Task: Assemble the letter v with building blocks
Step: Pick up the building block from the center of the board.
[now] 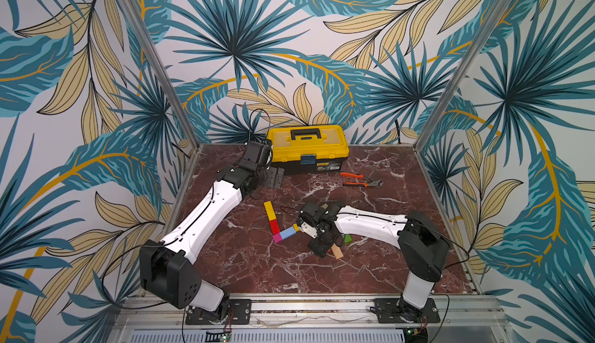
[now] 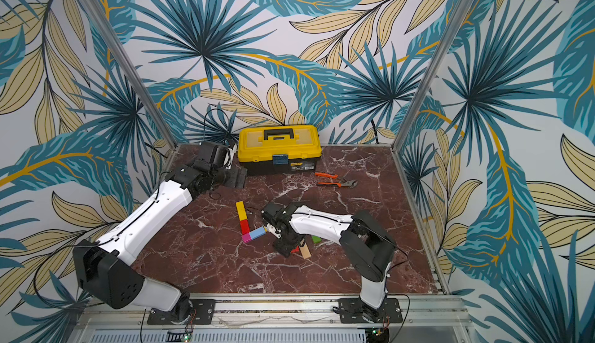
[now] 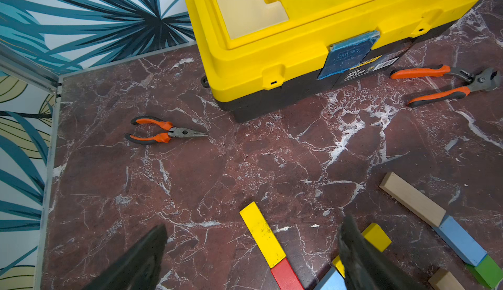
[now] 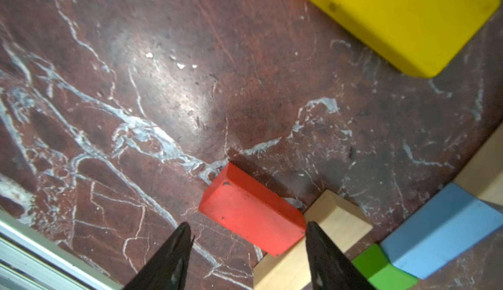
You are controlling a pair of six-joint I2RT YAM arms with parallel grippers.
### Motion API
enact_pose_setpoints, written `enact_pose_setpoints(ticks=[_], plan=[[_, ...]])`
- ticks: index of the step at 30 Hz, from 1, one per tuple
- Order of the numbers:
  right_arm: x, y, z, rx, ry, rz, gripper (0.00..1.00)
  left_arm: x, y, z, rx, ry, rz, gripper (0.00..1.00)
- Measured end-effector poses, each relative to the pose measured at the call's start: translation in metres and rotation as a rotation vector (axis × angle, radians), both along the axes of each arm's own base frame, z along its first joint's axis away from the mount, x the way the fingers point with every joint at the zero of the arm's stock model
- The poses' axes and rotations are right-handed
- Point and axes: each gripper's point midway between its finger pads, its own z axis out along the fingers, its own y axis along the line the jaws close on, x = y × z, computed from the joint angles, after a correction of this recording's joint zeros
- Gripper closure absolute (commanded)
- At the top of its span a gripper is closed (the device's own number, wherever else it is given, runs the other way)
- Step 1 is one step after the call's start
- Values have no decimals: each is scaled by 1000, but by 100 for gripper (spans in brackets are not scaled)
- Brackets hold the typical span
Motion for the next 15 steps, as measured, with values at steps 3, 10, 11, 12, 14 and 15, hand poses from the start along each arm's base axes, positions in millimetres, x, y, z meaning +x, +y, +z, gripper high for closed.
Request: enact_pose_setpoints(ticks=[3,10,11,12,14,15], plan=[[-2,-2,-1,-8,6,4,32,0,0,0,0,0,0,1],[-4,-5,-4,-21,15,12,32,0,-1,0,-3,1,-3,1],[-4,-6,-5,-26,16,12,32,0,-1,0,-3,1,-3,1],[-4,-6,-6,-30,18,12,32,0,-1,0,-3,1,-3,1],[-3,-8,-8,-44,11,14,32,0,-1,0,-3,1,-3,1],[-2,-9,-8,-48,8,14,32,0,-1,0,-3,1,-3,1]])
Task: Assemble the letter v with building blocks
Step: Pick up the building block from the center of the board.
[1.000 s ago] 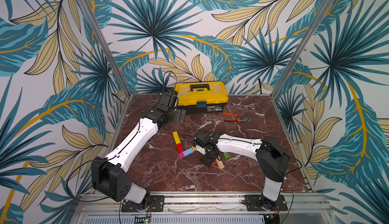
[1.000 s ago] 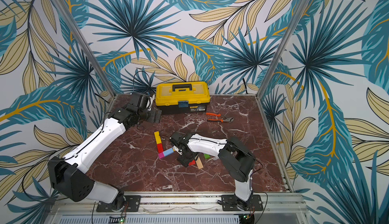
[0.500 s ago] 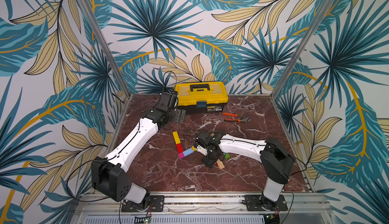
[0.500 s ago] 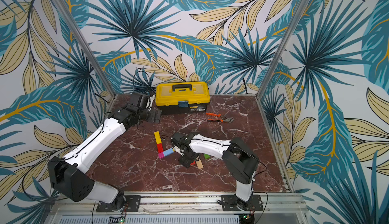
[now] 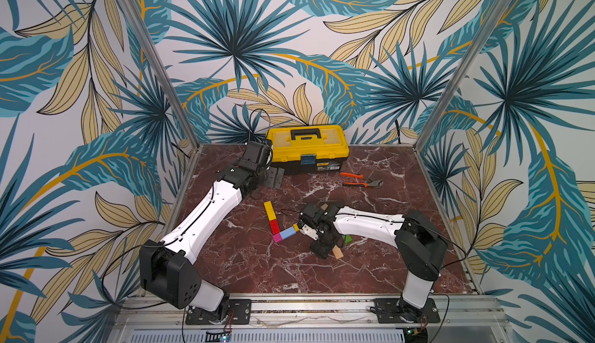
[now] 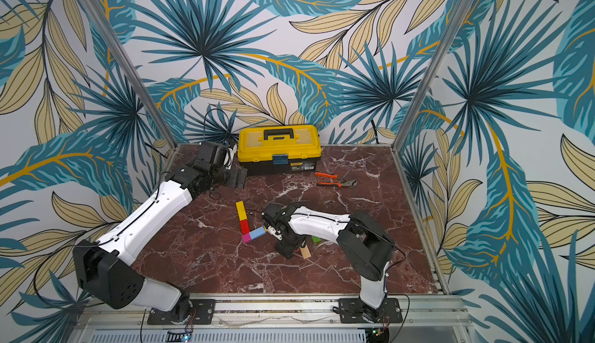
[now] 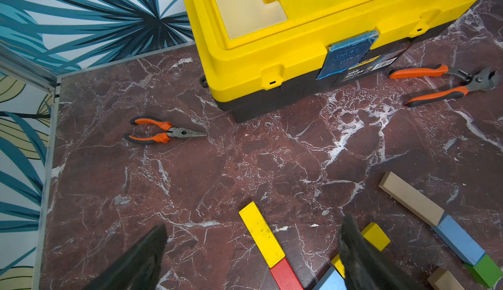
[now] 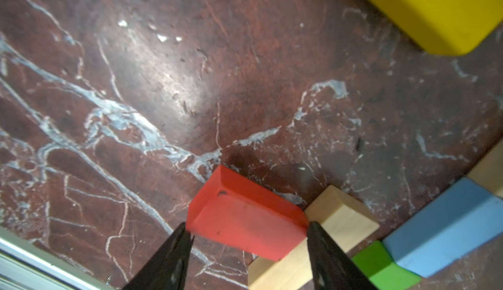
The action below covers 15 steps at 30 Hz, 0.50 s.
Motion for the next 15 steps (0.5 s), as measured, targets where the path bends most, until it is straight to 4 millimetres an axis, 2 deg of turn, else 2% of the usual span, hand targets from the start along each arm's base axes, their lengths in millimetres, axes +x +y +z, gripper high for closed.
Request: enact_pose_setpoints(ticks=[11,15], plan=[[5,1,-12,-46,9,5,33,0,0,0,-2,0,-2,1],[6,1,-11,-47,4,7,38,-1,0,1,-3,-2,-2,1]])
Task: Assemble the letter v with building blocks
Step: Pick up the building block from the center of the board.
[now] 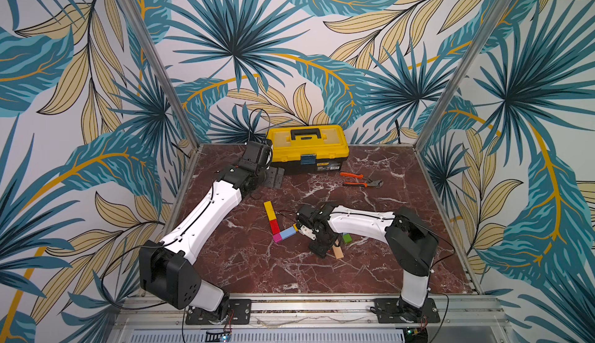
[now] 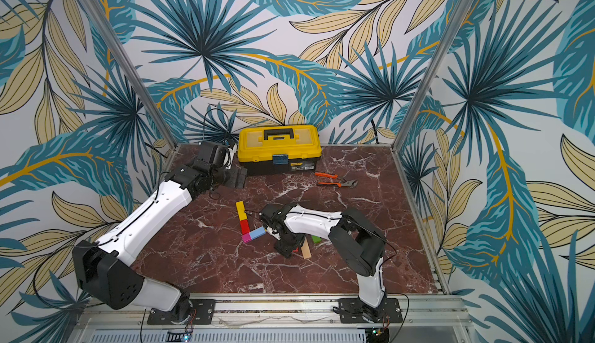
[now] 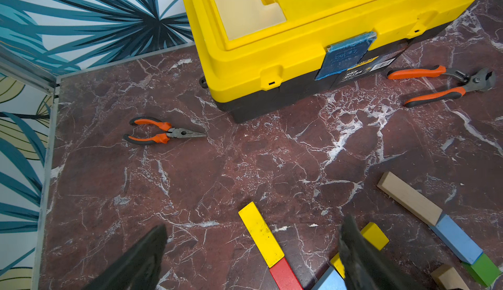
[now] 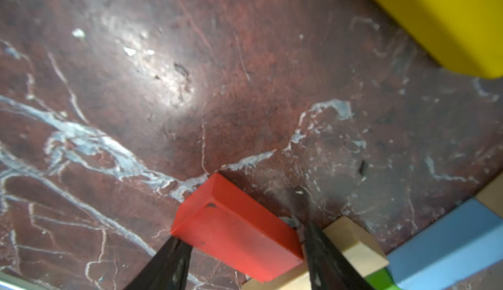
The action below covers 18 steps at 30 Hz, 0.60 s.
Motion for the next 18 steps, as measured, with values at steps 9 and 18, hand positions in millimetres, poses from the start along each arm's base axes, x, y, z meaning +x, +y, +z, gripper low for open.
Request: enact_pose_setpoints(ticks=[9,18], plan=[[1,1,-1,-1,1,-2,68,0,0,1,-1,-1,0,0],[15,0,13,23,-78,-88,82,0,0,1,-1,-2,0,1]])
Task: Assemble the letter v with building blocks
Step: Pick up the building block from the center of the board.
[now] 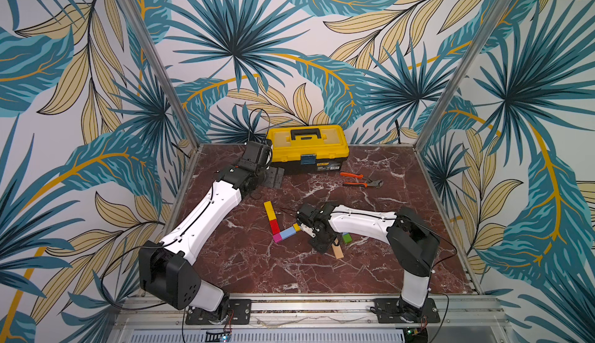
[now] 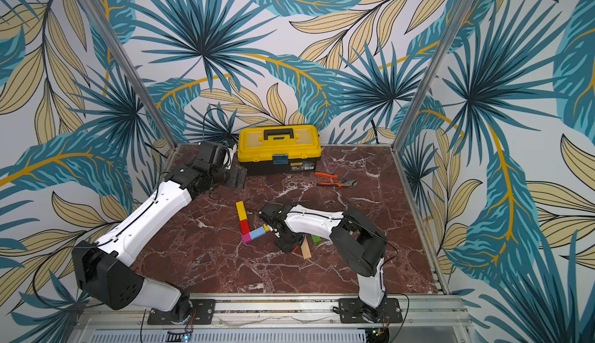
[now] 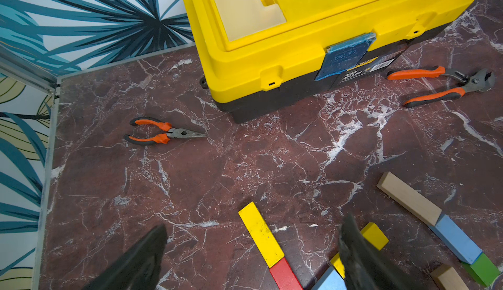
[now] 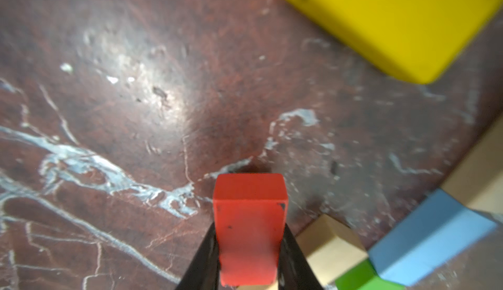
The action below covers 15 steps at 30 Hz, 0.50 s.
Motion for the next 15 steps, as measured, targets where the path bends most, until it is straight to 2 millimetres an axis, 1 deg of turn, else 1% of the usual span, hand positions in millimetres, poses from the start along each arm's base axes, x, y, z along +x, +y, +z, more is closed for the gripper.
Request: enact_pose_setpoints(ticks=[3,5,8,10,12,15], plan=[[13,-5,23,44,-67,-77,83,0,0,1,-1,-1,0,1],[24,-12,38,76,-106,-146,82,0,0,1,-3,-2,-2,1],[43,-34,54,115,-146,-290,82,-1,-3,1,-16,2,-14,1],[55,-56,58,116,-165,-398,82,-2,-7,1,-34,7,-30,1],[62,-80,55,102,-171,-507,82,-4,-13,1,-59,17,-55,1],[60,-108,44,75,-154,-630,81,-2,-27,3,-74,21,-93,1]])
